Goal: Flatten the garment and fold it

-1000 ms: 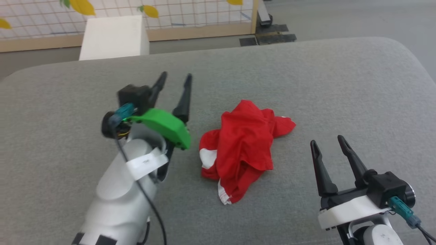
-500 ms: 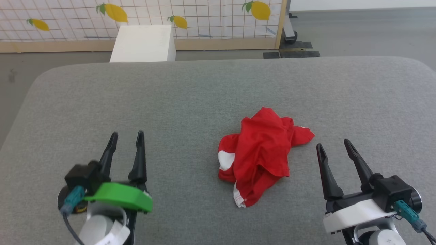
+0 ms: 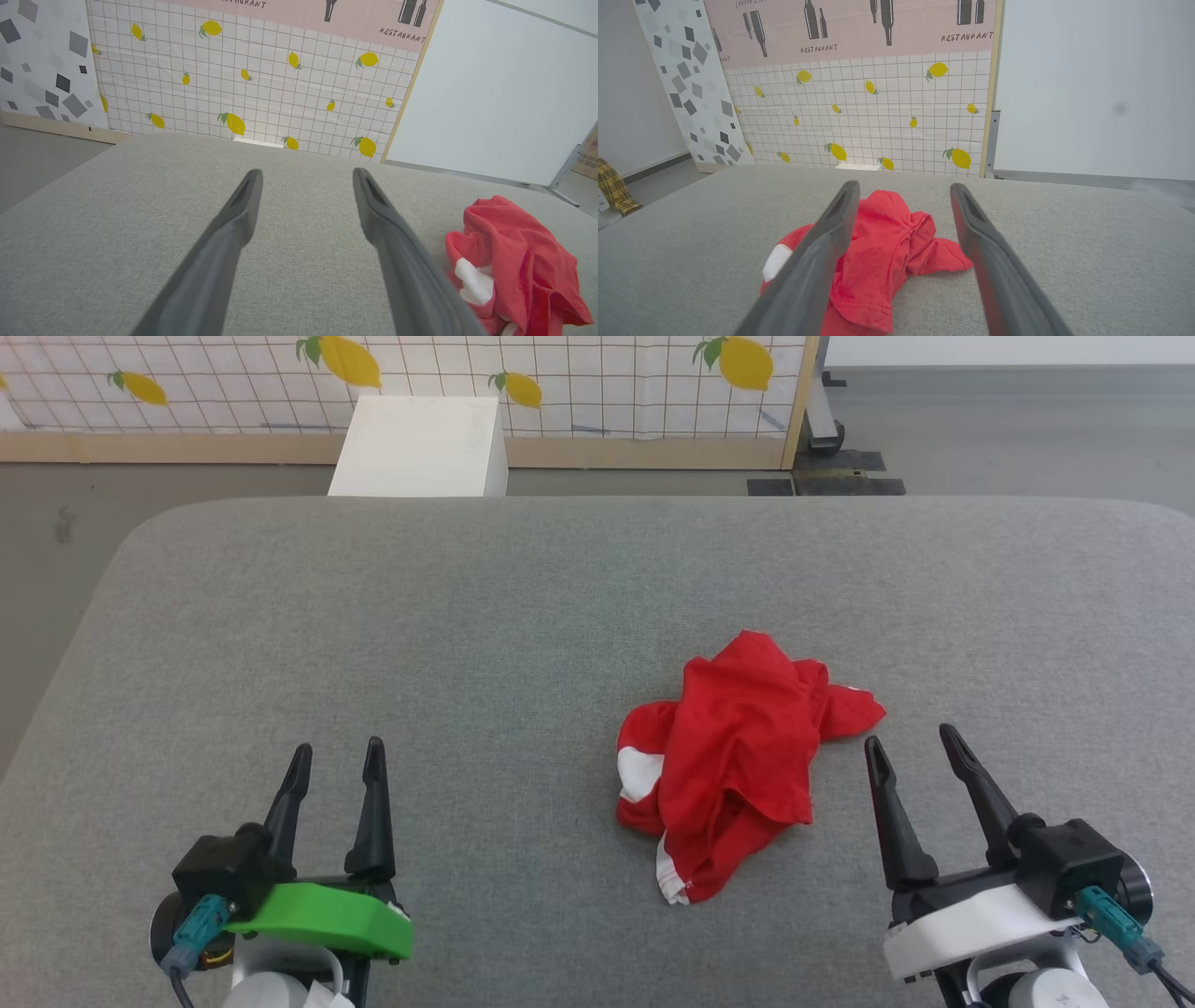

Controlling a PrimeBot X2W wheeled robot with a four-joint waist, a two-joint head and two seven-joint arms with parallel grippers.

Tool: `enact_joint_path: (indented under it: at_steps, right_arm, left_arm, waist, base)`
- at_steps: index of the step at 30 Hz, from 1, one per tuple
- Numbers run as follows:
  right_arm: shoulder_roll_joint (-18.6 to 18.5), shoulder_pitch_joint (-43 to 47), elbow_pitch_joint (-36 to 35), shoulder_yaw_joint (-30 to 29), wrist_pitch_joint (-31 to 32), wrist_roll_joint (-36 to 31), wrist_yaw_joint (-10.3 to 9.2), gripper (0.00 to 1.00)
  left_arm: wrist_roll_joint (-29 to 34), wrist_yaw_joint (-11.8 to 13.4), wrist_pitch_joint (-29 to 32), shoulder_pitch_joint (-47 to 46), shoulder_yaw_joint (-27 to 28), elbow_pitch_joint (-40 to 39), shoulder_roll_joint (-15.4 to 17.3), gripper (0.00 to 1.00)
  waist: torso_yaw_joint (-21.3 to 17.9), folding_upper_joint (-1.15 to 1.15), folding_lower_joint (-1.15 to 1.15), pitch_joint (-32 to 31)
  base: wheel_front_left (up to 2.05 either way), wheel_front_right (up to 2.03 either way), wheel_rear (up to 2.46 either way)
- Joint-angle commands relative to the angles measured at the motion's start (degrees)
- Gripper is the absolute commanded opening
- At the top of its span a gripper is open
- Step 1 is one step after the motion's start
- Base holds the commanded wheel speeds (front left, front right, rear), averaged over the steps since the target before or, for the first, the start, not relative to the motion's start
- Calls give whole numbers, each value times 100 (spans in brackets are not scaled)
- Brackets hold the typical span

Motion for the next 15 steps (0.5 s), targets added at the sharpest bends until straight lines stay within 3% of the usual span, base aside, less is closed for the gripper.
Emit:
enact_joint_path:
  at_steps: [1, 8, 15]
  right_arm:
    - [-1, 31, 13, 16, 16, 6, -11, 100]
    - [-1, -163, 135, 721, 414, 13, -11, 100]
    - [-1, -604, 970, 1682, 1964, 119, -11, 100]
  left_arm:
    - [41, -41, -20, 53, 35, -11, -44, 100]
    - [113, -111, -20, 67, 90, 4, -119, 100]
    - [121, -160, -20, 38, 69, -10, -177, 100]
  waist:
    - [-7, 0, 0, -7]
    - [-3, 0, 0, 0]
    - [115, 0, 0, 115]
  base:
    - [0, 0, 0]
    - [0, 0, 0]
    - [0, 0, 0]
